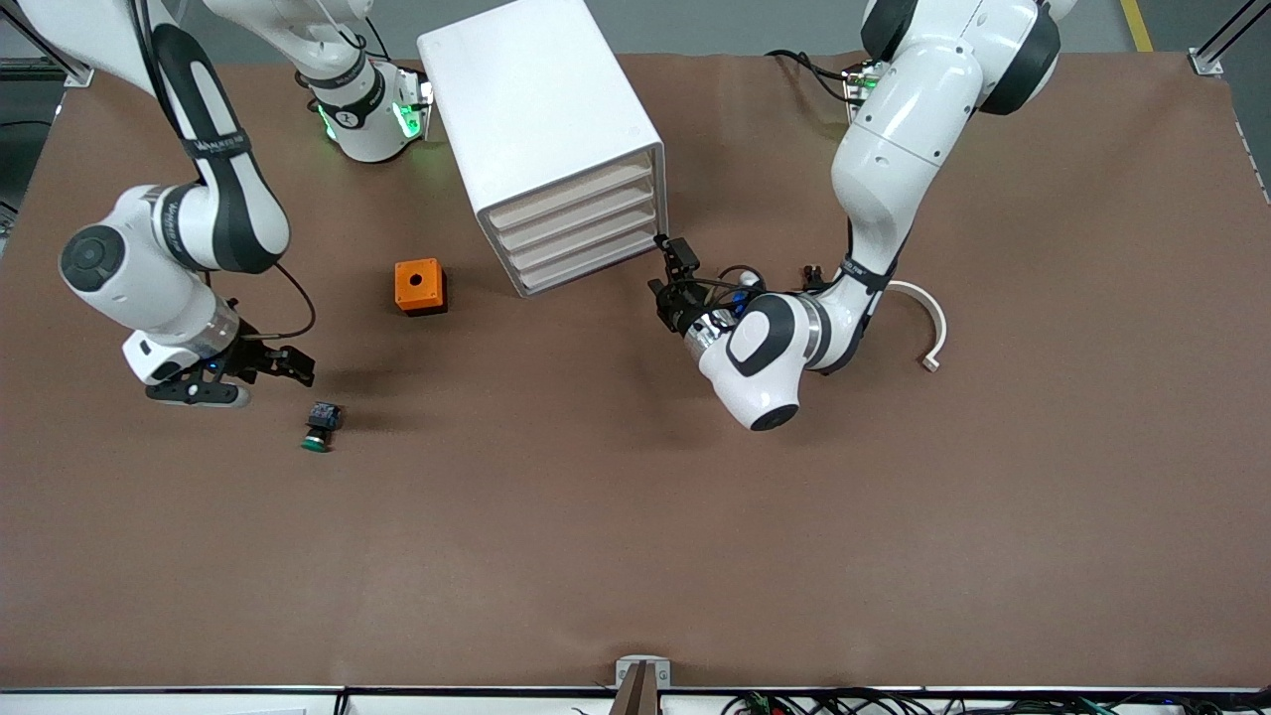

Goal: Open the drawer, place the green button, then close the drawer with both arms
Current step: 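Grasp the green button with the right gripper while the left gripper pulls the drawer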

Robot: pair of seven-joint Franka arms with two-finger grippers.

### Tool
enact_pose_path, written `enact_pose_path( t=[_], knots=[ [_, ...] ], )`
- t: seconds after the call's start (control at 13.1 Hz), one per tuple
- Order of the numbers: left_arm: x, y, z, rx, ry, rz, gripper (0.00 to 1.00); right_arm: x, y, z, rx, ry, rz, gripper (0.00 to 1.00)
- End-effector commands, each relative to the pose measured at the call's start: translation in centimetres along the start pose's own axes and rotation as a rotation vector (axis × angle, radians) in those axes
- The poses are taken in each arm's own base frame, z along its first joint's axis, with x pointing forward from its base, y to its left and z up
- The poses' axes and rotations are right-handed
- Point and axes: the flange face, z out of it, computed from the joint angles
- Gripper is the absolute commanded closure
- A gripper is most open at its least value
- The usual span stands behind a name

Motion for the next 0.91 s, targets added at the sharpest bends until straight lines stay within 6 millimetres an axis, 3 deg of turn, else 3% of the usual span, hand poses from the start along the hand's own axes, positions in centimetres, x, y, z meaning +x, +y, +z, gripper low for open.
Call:
enact_pose_path(
  t=[0.0,0.3,0.53,0.84],
  knots=[
    [-0.5,0.5,0.5,0.052,-0.036,-0.024,0.36,0.1,-0.7,3.4,0.004,0.019,0.027,0.00],
    [-0.5,1.5,2.6,0.079,-0.023,-0.039,0.46,0.6,-0.8,8.3,-0.002,0.086,0.044,0.00],
    [-0.8,1.5,3.9,0.089,-0.011,-0.041,0.46,1.1,-0.6,9.3,-0.002,0.090,0.070,0.00],
    [-1.4,1.8,6.6,0.111,0.014,-0.043,0.46,1.4,-1.3,9.1,0.002,0.090,0.099,0.00]
  ],
)
